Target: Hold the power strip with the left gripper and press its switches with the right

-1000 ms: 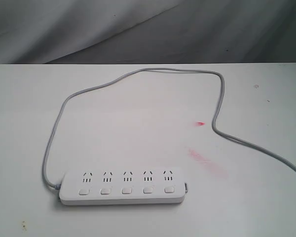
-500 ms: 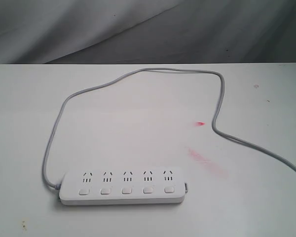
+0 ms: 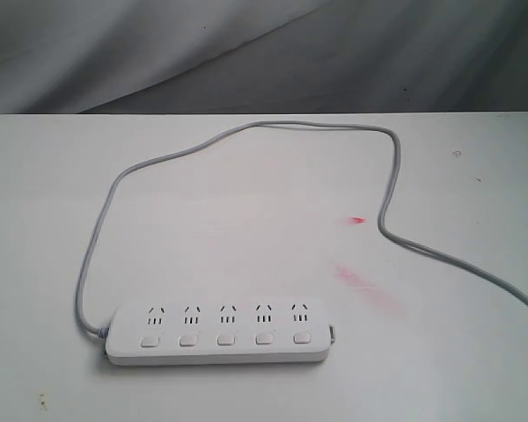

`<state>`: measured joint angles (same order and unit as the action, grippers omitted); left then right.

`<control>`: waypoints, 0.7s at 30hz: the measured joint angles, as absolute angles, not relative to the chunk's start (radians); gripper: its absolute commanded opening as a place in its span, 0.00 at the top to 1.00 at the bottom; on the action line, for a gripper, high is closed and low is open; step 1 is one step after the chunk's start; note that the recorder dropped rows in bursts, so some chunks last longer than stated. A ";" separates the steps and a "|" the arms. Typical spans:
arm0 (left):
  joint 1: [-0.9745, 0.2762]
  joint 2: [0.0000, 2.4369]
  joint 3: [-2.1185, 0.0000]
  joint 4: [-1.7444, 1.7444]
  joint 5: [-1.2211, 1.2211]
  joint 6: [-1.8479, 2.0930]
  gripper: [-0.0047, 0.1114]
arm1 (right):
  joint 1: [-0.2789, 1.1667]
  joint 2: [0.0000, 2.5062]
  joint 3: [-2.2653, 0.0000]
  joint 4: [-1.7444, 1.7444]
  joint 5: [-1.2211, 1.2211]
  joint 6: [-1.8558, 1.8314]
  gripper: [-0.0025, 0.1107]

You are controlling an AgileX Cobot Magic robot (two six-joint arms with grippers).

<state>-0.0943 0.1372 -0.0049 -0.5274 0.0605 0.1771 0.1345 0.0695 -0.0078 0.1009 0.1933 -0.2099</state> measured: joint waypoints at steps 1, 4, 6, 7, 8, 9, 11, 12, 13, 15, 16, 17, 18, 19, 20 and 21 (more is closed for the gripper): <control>-0.094 0.137 -0.005 -0.572 0.018 0.173 0.96 | 0.135 0.070 -0.008 0.101 0.193 -0.210 0.98; -0.094 0.137 -0.005 -0.666 -0.042 0.168 0.96 | 0.135 0.070 -0.008 0.101 0.193 -0.210 0.98; -0.094 0.137 -0.005 -0.712 -0.025 0.167 0.96 | 0.135 0.070 -0.008 0.101 0.193 -0.210 0.98; -0.094 0.137 -0.011 -0.723 0.000 0.164 0.96 | 0.135 0.070 -0.008 0.101 0.193 -0.210 0.98; -0.094 0.137 -0.023 -0.733 0.040 0.164 0.96 | 0.135 0.070 -0.008 0.101 0.193 -0.210 0.98; -0.094 0.137 -0.055 -0.736 0.112 0.167 0.96 | 0.135 0.070 -0.008 0.101 0.193 -0.210 0.98; -0.094 0.137 -0.119 -0.736 0.211 0.202 0.96 | 0.135 0.070 -0.008 0.101 0.193 -0.210 0.98; -0.094 0.137 -0.159 -0.734 0.252 0.253 0.96 | 0.135 0.070 -0.008 0.101 0.193 -0.210 0.98; -0.094 0.137 -0.201 -0.727 0.290 0.298 0.96 | 0.135 0.070 -0.008 0.101 0.193 -0.210 0.98; -0.094 0.150 -0.293 -0.688 0.366 0.396 0.96 | 0.135 0.070 -0.008 0.101 0.193 -0.210 0.98; -0.094 0.163 -0.331 -0.666 0.402 0.424 0.96 | 0.135 0.070 -0.008 0.101 0.193 -0.210 0.98; -0.094 0.188 -0.378 -0.635 0.452 0.442 0.96 | 0.135 0.070 -0.008 0.101 0.193 -0.210 0.98; -0.094 0.224 -0.424 -0.605 0.512 0.454 0.96 | 0.135 0.068 -0.008 0.101 0.193 -0.210 0.98; -0.094 0.326 -0.500 -0.549 0.643 0.487 0.96 | 0.135 0.068 -0.008 0.101 0.193 -0.210 0.98; -0.094 0.389 -0.538 -0.523 0.723 0.522 0.96 | 0.135 0.068 -0.008 0.101 0.193 -0.210 0.98; -0.094 0.444 -0.564 -0.504 0.802 0.556 0.96 | 0.135 0.068 -0.008 0.101 0.193 -0.210 0.98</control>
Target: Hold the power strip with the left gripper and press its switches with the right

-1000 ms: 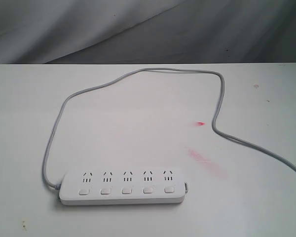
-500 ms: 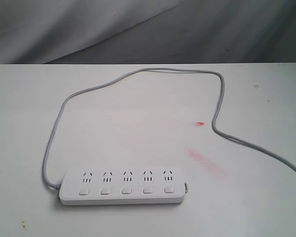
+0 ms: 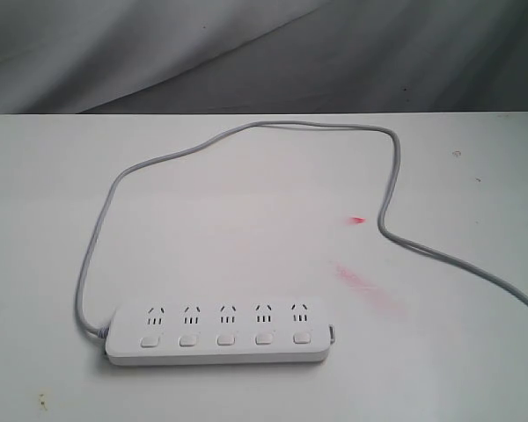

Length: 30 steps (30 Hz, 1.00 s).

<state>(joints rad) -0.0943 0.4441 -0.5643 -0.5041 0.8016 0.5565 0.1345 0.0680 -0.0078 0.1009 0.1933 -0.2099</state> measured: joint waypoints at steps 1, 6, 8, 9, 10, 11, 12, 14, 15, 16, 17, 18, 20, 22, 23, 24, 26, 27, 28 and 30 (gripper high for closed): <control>-0.094 0.587 -0.624 -0.482 0.932 0.645 0.96 | 0.135 0.068 -0.008 0.101 0.193 -0.210 0.98; -0.094 0.974 -0.766 -0.509 1.001 0.854 0.96 | 0.135 0.068 -0.008 0.101 0.193 -0.210 0.98; -0.094 1.086 -0.787 -0.558 0.966 0.946 0.96 | 0.135 0.068 -0.008 0.101 0.193 -0.210 0.98; -0.094 1.138 -0.789 -0.572 0.958 0.984 0.96 | 0.135 0.068 -0.008 0.101 0.193 -0.210 0.98; -0.094 1.168 -0.789 -0.574 0.955 1.000 0.96 | 0.135 0.068 -0.008 0.101 0.193 -0.210 0.98; -0.094 1.189 -0.789 -0.576 0.953 1.009 0.96 | 0.135 0.068 -0.008 0.101 0.193 -0.210 0.98; -0.094 1.202 -0.789 -0.578 0.952 1.013 0.96 | 0.135 0.068 -0.008 0.101 0.193 -0.210 0.98; -0.094 1.209 -0.789 -0.580 0.951 1.021 0.96 | 0.135 0.068 -0.008 0.101 0.193 -0.210 0.98; -0.094 1.209 -0.789 -0.580 0.951 1.023 0.96 | 0.135 0.068 -0.008 0.101 0.193 -0.210 0.98; -0.094 1.209 -0.789 -0.580 0.951 1.025 0.96 | 0.135 0.068 -0.008 0.101 0.193 -0.210 0.98; -0.094 1.209 -0.789 -0.580 0.951 1.028 0.96 | 0.135 0.068 -0.008 0.101 0.193 -0.210 0.98; -0.094 1.209 -0.789 -0.580 0.951 1.030 0.96 | 0.135 0.068 -0.008 0.101 0.193 -0.210 0.98; -0.094 1.209 -0.789 -0.580 0.967 1.043 0.96 | 0.135 0.068 -0.008 0.101 0.193 -0.210 0.98; -0.094 1.209 -0.789 -0.580 0.987 1.062 0.96 | 0.135 0.068 -0.008 0.101 0.193 -0.210 0.98; -0.094 1.209 -0.789 -0.580 0.995 1.071 0.96 | 0.135 0.068 -0.008 0.101 0.193 -0.210 0.98; -0.094 1.209 -0.789 -0.582 1.000 1.084 0.96 | 0.135 0.068 -0.008 0.101 0.193 -0.210 0.98; -0.094 1.209 -0.789 -0.578 0.989 1.090 0.96 | 0.135 0.068 -0.008 0.101 0.193 -0.210 0.98; -0.094 1.209 -0.789 -0.573 0.984 1.092 0.96 | 0.135 0.068 -0.008 0.101 0.193 -0.210 0.98; -0.094 1.211 -0.789 -0.565 0.980 1.092 0.96 | 0.135 0.068 -0.008 0.101 0.193 -0.210 0.98; -0.094 1.218 -0.789 -0.540 0.980 1.092 0.96 | 0.135 0.068 -0.008 0.101 0.193 -0.210 0.98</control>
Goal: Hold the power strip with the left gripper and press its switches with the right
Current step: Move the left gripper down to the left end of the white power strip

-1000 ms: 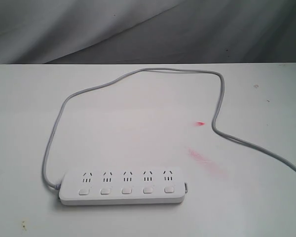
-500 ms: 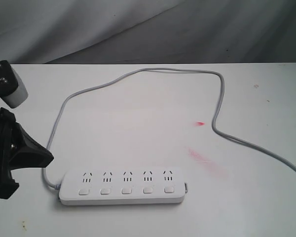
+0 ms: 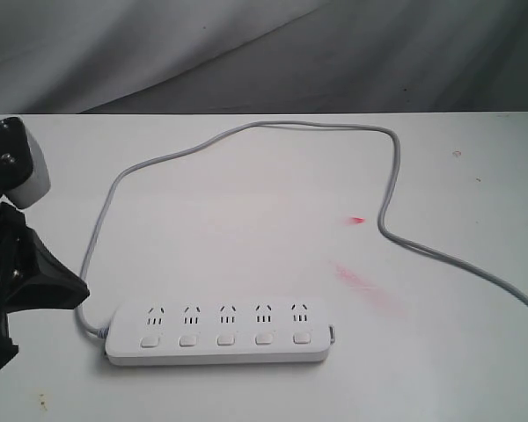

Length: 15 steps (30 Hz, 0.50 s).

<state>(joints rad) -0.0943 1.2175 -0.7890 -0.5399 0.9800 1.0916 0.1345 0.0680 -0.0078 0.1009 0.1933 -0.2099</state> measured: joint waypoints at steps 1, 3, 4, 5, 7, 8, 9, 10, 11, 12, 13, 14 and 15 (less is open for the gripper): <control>-0.094 1.223 -0.789 -0.523 0.984 1.092 0.96 | 0.135 0.067 -0.008 0.101 0.193 -0.210 0.98; -0.097 1.244 -0.789 -0.479 0.992 1.087 0.96 | 0.135 0.067 -0.008 0.101 0.193 -0.210 0.98; -0.106 1.255 -0.789 -0.455 0.994 1.084 0.96 | 0.135 0.067 -0.008 0.101 0.193 -0.210 0.98; -0.117 1.267 -0.789 -0.434 0.999 1.084 0.96 | 0.135 0.067 -0.008 0.101 0.193 -0.210 0.98; -0.150 1.288 -0.789 -0.399 1.003 1.093 0.96 | 0.135 0.067 -0.008 0.101 0.193 -0.210 0.98; -0.169 1.298 -0.789 -0.377 1.003 1.109 0.96 | 0.135 0.067 -0.008 0.101 0.193 -0.210 0.98; -0.186 1.305 -0.789 -0.356 1.003 1.131 0.96 | 0.135 0.067 -0.008 0.101 0.193 -0.210 0.98; -0.206 1.309 -0.789 -0.331 0.999 1.156 0.96 | 0.135 0.067 -0.008 0.101 0.193 -0.210 0.98; -0.227 1.314 -0.789 -0.306 0.987 1.177 0.96 | 0.135 0.067 -0.008 0.101 0.193 -0.210 0.98; -0.242 1.314 -0.789 -0.286 0.976 1.188 0.96 | 0.135 0.067 -0.008 0.101 0.193 -0.210 0.98; -0.259 1.314 -0.789 -0.268 0.963 1.196 0.96 | 0.135 0.067 -0.008 0.101 0.193 -0.210 0.98; -0.273 1.314 -0.789 -0.258 0.948 1.203 0.96 | 0.135 0.067 -0.008 0.101 0.193 -0.210 0.98; -0.280 1.314 -0.789 -0.254 0.933 1.207 0.96 | 0.135 0.067 -0.008 0.101 0.193 -0.210 0.98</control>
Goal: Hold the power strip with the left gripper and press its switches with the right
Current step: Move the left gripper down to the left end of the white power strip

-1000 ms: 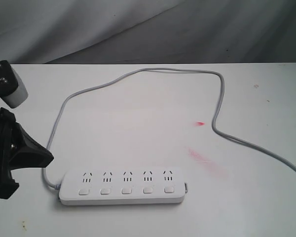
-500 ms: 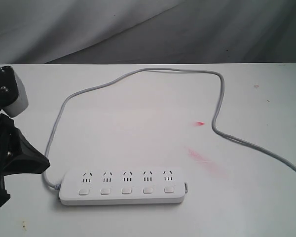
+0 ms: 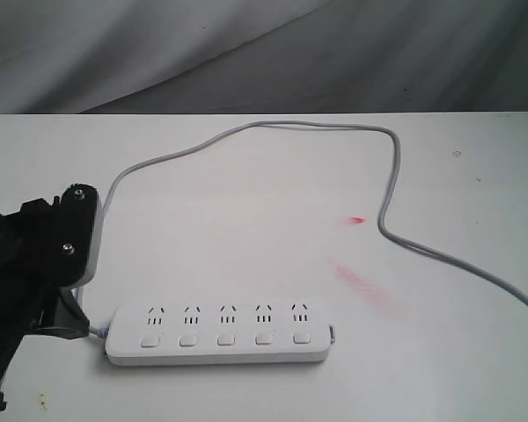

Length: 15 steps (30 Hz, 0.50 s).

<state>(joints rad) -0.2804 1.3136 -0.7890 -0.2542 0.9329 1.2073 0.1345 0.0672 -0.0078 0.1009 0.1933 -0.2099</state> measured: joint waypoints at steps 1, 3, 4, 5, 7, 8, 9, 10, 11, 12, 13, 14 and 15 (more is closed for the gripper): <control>-0.286 1.314 -0.789 -0.255 0.918 1.210 0.96 | 0.135 0.067 -0.008 0.101 0.193 -0.210 0.98; -0.288 1.314 -0.789 -0.255 0.892 1.213 0.96 | 0.135 0.067 -0.008 0.101 0.193 -0.210 0.98; -0.289 1.314 -0.789 -0.255 0.881 1.215 0.96 | 0.135 0.067 -0.008 0.101 0.193 -0.210 0.98; -0.291 1.314 -0.789 -0.254 0.872 1.216 0.96 | 0.135 0.067 -0.008 0.101 0.193 -0.210 0.98; -0.292 1.314 -0.789 -0.254 0.866 1.216 0.96 | 0.135 0.067 -0.008 0.101 0.193 -0.210 0.98; -0.292 1.314 -0.789 -0.254 0.864 1.216 0.96 | 0.135 0.067 -0.008 0.101 0.193 -0.210 0.98; -0.292 1.314 -0.789 -0.254 0.864 1.216 0.96 | 0.135 0.067 -0.008 0.101 0.193 -0.210 0.98; -0.292 1.314 -0.789 -0.254 0.862 1.216 0.95 | 0.135 0.067 -0.008 0.101 0.193 -0.210 0.98; -0.292 1.314 -0.789 -0.254 0.860 1.219 0.94 | 0.135 0.067 -0.008 0.101 0.193 -0.210 0.98; -0.292 1.314 -0.789 -0.254 0.858 1.222 0.92 | 0.135 0.067 -0.008 0.101 0.193 -0.210 0.98; -0.292 1.314 -0.789 -0.254 0.858 1.224 0.89 | 0.135 0.067 -0.008 0.101 0.193 -0.210 0.98; -0.292 1.314 -0.789 -0.254 0.858 1.226 0.85 | 0.135 0.067 -0.008 0.101 0.193 -0.210 0.98; -0.289 1.314 -0.787 -0.254 0.850 1.229 0.81 | 0.135 0.067 -0.008 0.101 0.193 -0.210 0.98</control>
<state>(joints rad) -0.2894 1.3142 -0.7865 -0.2537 0.8499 1.2293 0.1345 0.0672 -0.0078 0.1009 0.1933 -0.2099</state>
